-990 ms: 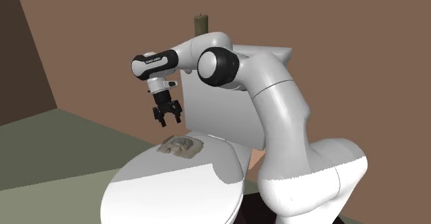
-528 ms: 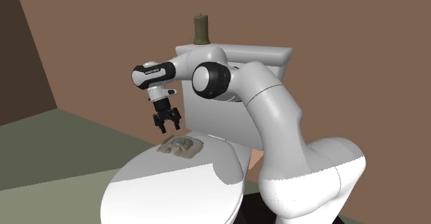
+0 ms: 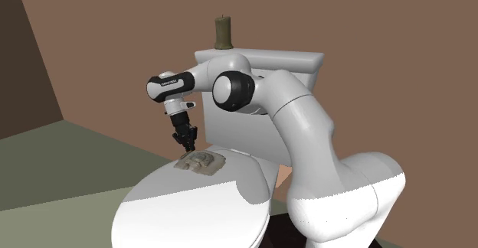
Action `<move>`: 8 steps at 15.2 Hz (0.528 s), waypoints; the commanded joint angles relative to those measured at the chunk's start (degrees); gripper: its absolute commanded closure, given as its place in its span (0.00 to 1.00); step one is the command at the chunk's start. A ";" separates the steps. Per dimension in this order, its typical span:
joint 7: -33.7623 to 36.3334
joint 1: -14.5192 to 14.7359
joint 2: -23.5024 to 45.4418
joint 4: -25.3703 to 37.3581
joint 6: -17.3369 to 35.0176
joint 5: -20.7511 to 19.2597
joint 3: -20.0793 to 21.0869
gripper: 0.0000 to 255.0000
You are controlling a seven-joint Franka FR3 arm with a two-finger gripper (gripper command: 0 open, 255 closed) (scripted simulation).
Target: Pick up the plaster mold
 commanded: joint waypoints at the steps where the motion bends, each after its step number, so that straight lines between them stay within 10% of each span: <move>1: 0.00 0.01 0.02 0.01 0.01 0.00 0.00 1.00; 8: -0.17 0.08 -0.79 0.96 -1.67 0.18 0.13 1.00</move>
